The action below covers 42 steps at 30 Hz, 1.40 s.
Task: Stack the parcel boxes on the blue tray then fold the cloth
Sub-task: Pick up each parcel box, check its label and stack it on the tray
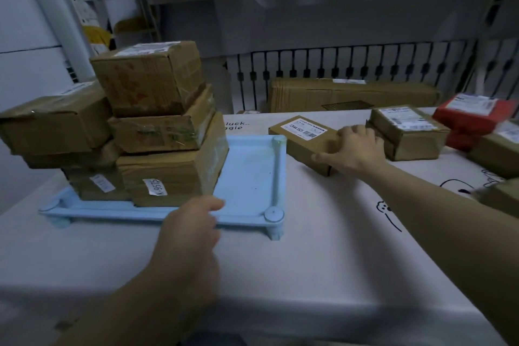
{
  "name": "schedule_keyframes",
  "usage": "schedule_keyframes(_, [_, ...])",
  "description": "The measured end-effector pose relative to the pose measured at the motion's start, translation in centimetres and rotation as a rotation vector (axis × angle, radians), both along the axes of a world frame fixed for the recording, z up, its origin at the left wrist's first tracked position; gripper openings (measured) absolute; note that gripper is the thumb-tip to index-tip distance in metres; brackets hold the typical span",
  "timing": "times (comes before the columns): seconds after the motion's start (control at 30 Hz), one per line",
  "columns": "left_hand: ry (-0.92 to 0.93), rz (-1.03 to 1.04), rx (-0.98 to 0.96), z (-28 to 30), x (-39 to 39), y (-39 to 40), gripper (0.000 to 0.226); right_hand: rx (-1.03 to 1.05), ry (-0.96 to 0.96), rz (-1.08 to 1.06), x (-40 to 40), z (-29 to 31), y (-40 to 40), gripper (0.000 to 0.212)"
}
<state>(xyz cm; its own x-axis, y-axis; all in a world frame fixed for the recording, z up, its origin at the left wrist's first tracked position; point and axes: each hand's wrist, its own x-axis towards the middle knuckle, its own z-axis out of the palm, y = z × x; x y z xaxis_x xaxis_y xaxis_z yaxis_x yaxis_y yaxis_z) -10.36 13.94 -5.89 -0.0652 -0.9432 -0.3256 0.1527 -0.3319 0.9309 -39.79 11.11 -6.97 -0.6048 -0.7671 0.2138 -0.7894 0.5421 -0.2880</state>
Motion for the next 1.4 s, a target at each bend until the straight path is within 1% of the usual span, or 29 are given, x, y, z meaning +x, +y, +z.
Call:
schedule_keyframes(0.03, [-0.002,-0.071,-0.057,-0.4,-1.1,-0.4,0.011,0.048,-0.042,0.008,-0.3,0.0,0.0,0.102])
schedule_keyframes(0.07, [-0.027,-0.143,-0.073,1.0,-2.7,0.3,0.008,0.086,-0.079,0.010,-0.7,-0.1,-0.1,0.113])
schedule_keyframes(0.1, [-0.077,-0.206,-0.123,1.3,-3.9,0.1,0.011,0.119,-0.114,0.009,-1.2,-0.1,-0.3,0.121])
schedule_keyframes(0.13, [-0.113,-0.212,-0.154,1.7,-5.2,-0.3,0.014,0.141,-0.149,0.009,-1.6,-0.2,-0.5,0.126])
schedule_keyframes(0.17, [-0.165,-0.245,-0.191,1.8,-6.2,-0.7,0.017,0.158,-0.183,0.011,-2.0,-0.2,-0.8,0.129])
schedule_keyframes(0.2, [-0.188,-0.279,-0.185,1.9,-7.3,-1.1,0.018,0.175,-0.209,0.015,-2.1,-0.3,-1.1,0.131])
schedule_keyframes(0.27, [-0.204,-0.364,-0.141,1.6,-9.6,-1.9,0.015,0.198,-0.226,0.011,-2.4,-0.3,-1.6,0.127])
schedule_keyframes(0.33, [-0.195,-0.388,-0.096,1.7,-11.3,-2.3,0.014,0.193,-0.184,-0.011,-2.0,-0.4,-1.7,0.120])
schedule_keyframes(0.4, [-0.182,-0.394,-0.067,1.3,-13.1,-3.4,0.004,0.189,-0.159,-0.053,-1.7,-0.4,-1.2,0.115])
schedule_keyframes(0.47, [-0.176,-0.401,-0.003,1.2,-14.4,-4.3,0.011,0.204,-0.148,-0.075,-1.4,-0.4,0.2,0.115])
schedule_keyframes(0.53, [-0.165,-0.452,0.062,0.9,-15.4,-4.6,0.006,0.233,-0.131,-0.081,-1.2,-0.4,2.2,0.116])
schedule_keyframes(0.57, [-0.141,-0.472,0.108,0.7,-15.9,-4.5,0.014,0.247,-0.120,-0.081,-1.0,-0.3,3.3,0.116])
schedule_keyframes(0.6, [-0.118,-0.479,0.145,0.4,-16.4,-4.4,0.016,0.259,-0.110,-0.078,-0.8,-0.3,4.5,0.115])
schedule_keyframes(0.67, [-0.092,-0.491,0.170,-0.1,-17.4,-4.0,0.007,0.281,-0.095,-0.071,-0.3,-0.3,6.6,0.114])
schedule_keyframes(0.73, [-0.051,-0.496,0.200,0.0,-18.1,-2.8,0.004,0.279,-0.088,-0.070,0.3,-0.4,8.6,0.111])
schedule_keyframes(0.87, [-0.040,-0.532,0.249,0.3,-18.6,-1.0,0.010,0.196,-0.139,-0.073,0.9,-0.7,11.2,0.106])
schedule_keyframes(0.97, [-0.004,-0.527,0.259,0.5,-18.1,-0.4,0.033,0.106,-0.234,-0.076,1.0,-0.8,12.5,0.103])
schedule_keyframes(1.0, [0.006,-0.524,0.248,0.6,-17.8,-0.3,0.036,0.075,-0.267,-0.074,1.1,-0.7,13.0,0.103])
schedule_keyframes(1.07, [0.021,-0.525,0.224,0.7,-17.5,-0.4,0.032,0.013,-0.335,-0.067,1.5,-0.7,13.7,0.111])
schedule_keyframes(1.13, [0.016,-0.547,0.203,0.8,-17.0,-0.5,0.030,-0.051,-0.378,-0.046,2.2,-0.5,14.3,0.122])
schedule_keyframes(1.2, [0.025,-0.572,0.183,1.0,-16.5,-0.5,0.024,-0.114,-0.396,-0.004,2.8,-0.4,14.7,0.125])
schedule_keyframes(1.27, [0.064,-0.562,0.166,1.4,-15.7,-0.7,0.016,-0.154,-0.423,0.051,3.3,-0.3,15.0,0.118])
schedule_keyframes(1.33, [0.082,-0.540,0.122,1.7,-14.8,-1.3,0.024,-0.193,-0.530,0.098,3.4,0.0,15.4,0.107])
schedule_keyframes(1.4, [0.090,-0.541,0.076,1.9,-13.8,-1.9,0.032,-0.275,-0.697,0.120,3.2,0.3,15.5,0.093])
